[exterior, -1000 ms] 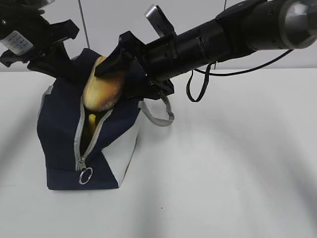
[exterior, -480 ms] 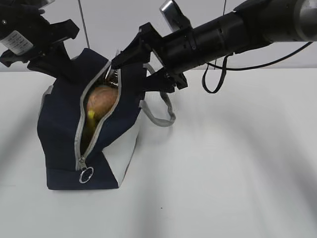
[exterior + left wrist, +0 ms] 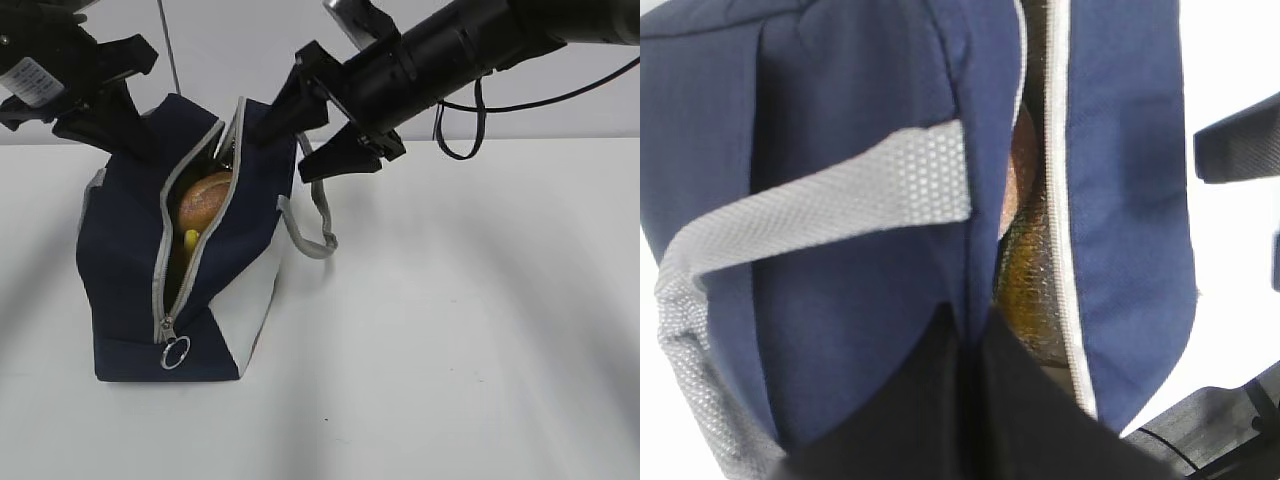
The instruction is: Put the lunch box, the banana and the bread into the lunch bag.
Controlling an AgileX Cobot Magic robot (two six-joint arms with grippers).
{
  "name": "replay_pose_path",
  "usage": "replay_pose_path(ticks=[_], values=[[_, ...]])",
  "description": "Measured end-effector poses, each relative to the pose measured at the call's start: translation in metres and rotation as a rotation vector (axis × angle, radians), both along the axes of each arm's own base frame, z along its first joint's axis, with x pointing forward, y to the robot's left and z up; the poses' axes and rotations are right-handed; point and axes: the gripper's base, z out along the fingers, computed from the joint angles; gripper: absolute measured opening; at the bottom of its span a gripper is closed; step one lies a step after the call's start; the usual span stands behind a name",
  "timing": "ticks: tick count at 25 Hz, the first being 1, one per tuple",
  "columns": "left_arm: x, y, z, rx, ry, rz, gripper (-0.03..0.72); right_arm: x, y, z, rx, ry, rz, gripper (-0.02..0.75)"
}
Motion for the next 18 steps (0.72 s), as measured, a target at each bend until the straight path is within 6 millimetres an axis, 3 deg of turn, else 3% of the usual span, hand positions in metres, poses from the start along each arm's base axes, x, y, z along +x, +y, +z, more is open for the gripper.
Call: replay_pose_path(ticks=[5,11,13,15,18], values=[[0.0,0.0,0.0,0.0,0.0,0.0,-0.003,0.002,-0.005,-0.008,-0.089,-0.004,-0.003,0.584],[0.0,0.0,0.0,0.002,0.0,0.0,-0.003,0.006,0.008,-0.021,-0.069,0.007,-0.029,0.582],[0.0,0.0,0.0,0.002,0.0,0.0,-0.003,0.007,0.012,-0.028,-0.053,0.031,-0.031,0.548],[0.0,0.0,0.0,0.003,-0.001,0.0,-0.003,0.008,0.014,-0.033,-0.049,0.045,-0.031,0.422],[0.0,0.0,0.0,0.001,-0.002,0.001,-0.003,0.008,0.015,-0.033,-0.044,0.049,-0.022,0.126]])
